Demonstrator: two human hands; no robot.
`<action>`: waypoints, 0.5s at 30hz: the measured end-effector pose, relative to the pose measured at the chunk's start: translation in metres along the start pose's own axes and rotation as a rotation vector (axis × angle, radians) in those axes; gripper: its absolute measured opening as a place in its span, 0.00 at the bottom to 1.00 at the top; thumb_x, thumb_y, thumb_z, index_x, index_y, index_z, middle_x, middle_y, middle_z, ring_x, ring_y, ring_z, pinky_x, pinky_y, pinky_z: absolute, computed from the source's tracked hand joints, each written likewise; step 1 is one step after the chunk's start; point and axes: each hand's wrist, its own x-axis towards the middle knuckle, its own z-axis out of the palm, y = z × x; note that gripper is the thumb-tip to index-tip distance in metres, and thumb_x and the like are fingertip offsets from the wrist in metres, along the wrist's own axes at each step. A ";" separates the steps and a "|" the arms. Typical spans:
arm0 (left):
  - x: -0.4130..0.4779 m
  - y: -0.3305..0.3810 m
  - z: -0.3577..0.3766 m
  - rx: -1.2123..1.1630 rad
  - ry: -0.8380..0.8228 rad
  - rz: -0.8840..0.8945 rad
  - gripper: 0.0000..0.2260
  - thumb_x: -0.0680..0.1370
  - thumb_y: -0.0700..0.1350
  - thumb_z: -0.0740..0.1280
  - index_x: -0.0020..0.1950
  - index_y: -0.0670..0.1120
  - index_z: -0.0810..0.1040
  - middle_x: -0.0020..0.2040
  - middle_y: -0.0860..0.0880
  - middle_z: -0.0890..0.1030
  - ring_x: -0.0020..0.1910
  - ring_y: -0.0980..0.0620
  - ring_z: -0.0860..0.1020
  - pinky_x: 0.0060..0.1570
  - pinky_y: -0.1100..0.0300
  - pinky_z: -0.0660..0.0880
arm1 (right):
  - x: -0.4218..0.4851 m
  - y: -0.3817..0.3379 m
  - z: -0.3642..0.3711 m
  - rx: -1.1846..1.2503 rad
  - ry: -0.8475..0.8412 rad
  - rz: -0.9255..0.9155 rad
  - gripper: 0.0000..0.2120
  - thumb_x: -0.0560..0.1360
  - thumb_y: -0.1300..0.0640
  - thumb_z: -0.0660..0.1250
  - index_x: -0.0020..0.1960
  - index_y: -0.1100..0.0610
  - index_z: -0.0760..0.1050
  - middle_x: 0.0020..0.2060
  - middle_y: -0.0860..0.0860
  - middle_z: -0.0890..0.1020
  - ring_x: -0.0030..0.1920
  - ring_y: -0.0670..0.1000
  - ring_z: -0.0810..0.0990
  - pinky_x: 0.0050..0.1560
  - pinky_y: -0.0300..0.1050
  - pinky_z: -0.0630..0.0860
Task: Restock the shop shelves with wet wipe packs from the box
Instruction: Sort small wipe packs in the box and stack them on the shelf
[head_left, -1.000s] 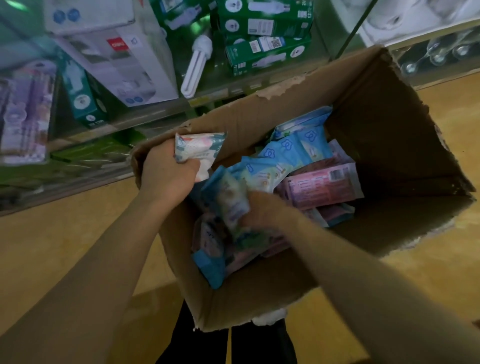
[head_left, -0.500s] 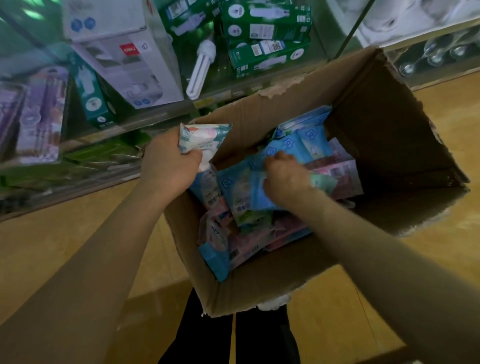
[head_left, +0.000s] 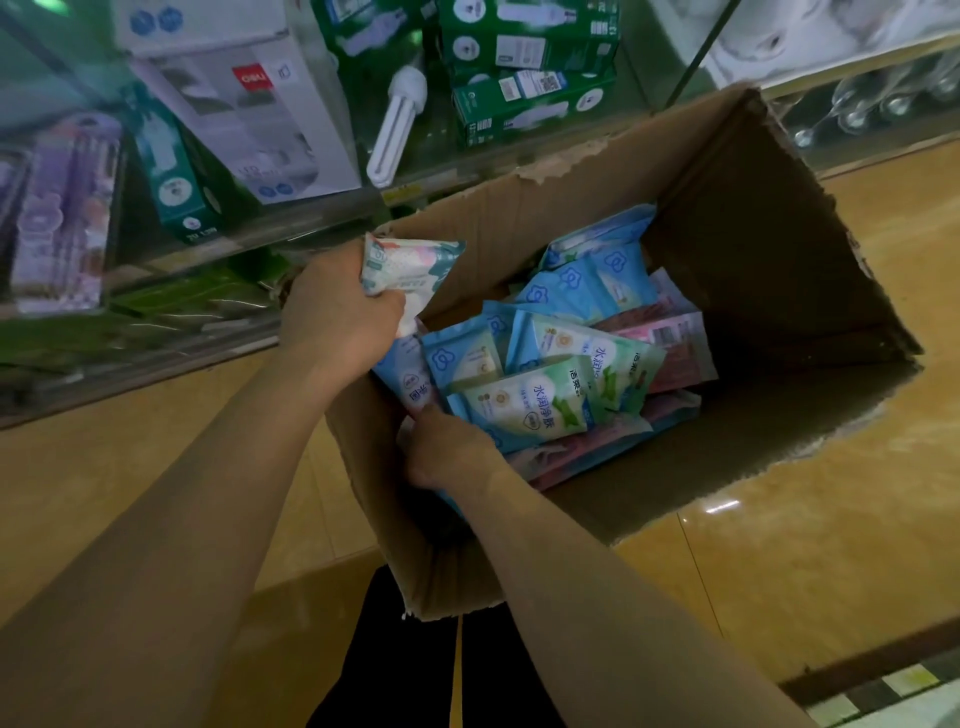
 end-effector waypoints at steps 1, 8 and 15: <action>0.000 0.001 0.000 0.005 0.000 -0.004 0.18 0.77 0.40 0.66 0.67 0.46 0.75 0.64 0.45 0.78 0.62 0.47 0.76 0.60 0.54 0.72 | -0.002 -0.001 0.001 -0.061 0.058 0.007 0.21 0.80 0.57 0.57 0.71 0.61 0.61 0.64 0.60 0.73 0.64 0.60 0.73 0.60 0.55 0.71; 0.002 0.001 0.004 0.023 -0.013 -0.013 0.18 0.77 0.40 0.67 0.67 0.45 0.75 0.64 0.44 0.78 0.62 0.46 0.76 0.60 0.52 0.73 | -0.003 0.011 0.009 -0.354 0.115 -0.040 0.31 0.80 0.60 0.58 0.78 0.59 0.46 0.65 0.59 0.73 0.63 0.59 0.74 0.56 0.55 0.74; -0.013 0.001 0.031 -0.061 -0.102 -0.144 0.18 0.77 0.39 0.67 0.67 0.45 0.74 0.63 0.45 0.78 0.60 0.45 0.76 0.57 0.53 0.74 | -0.020 0.044 -0.040 -0.124 0.063 0.021 0.18 0.80 0.57 0.59 0.68 0.60 0.67 0.64 0.57 0.73 0.64 0.59 0.72 0.61 0.52 0.70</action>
